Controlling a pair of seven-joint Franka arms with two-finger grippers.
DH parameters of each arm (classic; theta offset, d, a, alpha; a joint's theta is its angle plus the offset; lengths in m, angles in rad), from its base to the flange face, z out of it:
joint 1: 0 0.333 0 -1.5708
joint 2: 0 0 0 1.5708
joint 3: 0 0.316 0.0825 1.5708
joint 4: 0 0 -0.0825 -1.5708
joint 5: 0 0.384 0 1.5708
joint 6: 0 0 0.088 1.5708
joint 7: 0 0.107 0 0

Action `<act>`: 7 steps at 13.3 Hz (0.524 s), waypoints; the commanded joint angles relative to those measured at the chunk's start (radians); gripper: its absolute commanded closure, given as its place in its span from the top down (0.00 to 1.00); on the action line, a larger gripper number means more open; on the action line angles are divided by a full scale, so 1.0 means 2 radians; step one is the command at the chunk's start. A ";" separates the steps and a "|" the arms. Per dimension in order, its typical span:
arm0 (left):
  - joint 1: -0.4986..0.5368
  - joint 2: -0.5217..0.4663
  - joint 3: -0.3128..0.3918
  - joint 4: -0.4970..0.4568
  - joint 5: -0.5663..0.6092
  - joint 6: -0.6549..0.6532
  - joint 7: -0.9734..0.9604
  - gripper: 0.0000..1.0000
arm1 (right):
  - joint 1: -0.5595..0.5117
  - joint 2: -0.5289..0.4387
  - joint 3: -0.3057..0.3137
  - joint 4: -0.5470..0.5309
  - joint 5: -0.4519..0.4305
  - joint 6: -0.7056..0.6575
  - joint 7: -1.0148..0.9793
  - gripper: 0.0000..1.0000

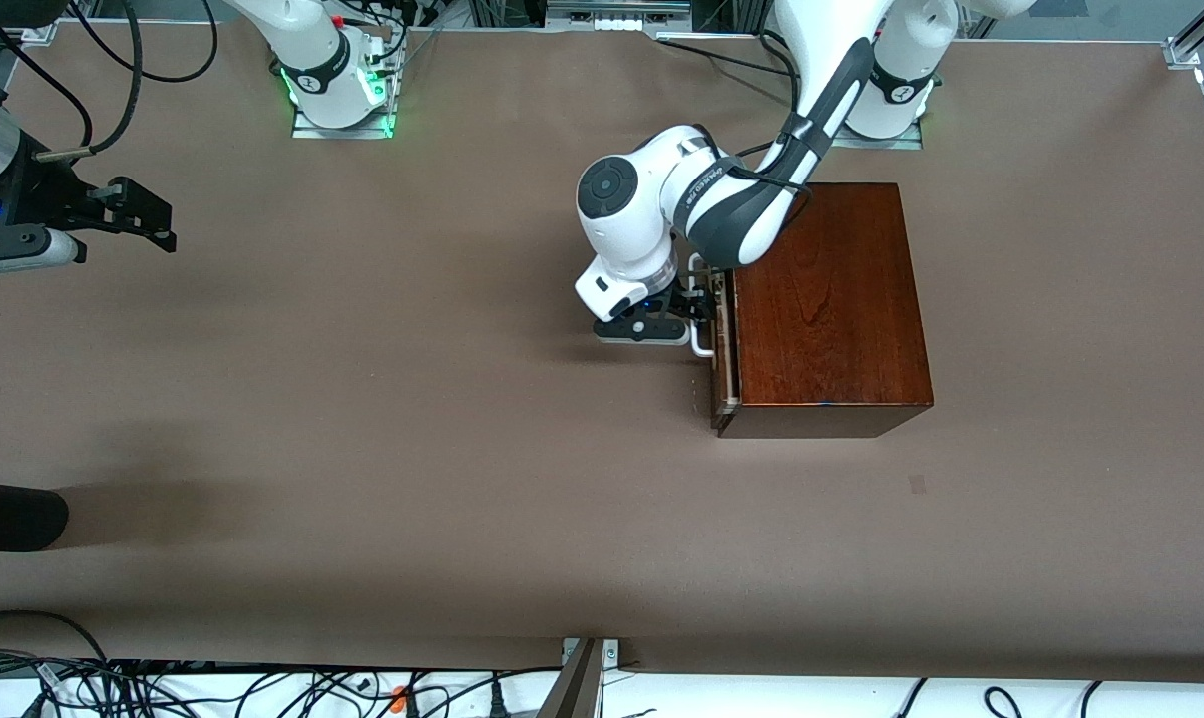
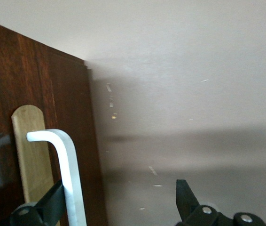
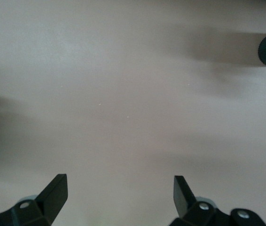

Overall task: Open drawer, take yellow block, close drawer
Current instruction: 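Pull the drawer open with the left gripper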

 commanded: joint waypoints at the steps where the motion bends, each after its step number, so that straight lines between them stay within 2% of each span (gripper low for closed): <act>1: -0.007 0.013 0.000 0.012 -0.042 0.040 -0.004 1.00 | -0.005 0.003 0.004 0.010 -0.005 -0.004 0.000 1.00; 3: -0.007 0.015 0.000 0.012 -0.067 0.066 -0.010 1.00 | -0.005 0.003 0.004 0.010 -0.005 -0.004 0.000 1.00; 7: -0.013 0.022 0.000 0.018 -0.071 0.079 -0.026 1.00 | -0.005 0.003 0.004 0.010 -0.005 -0.004 0.000 1.00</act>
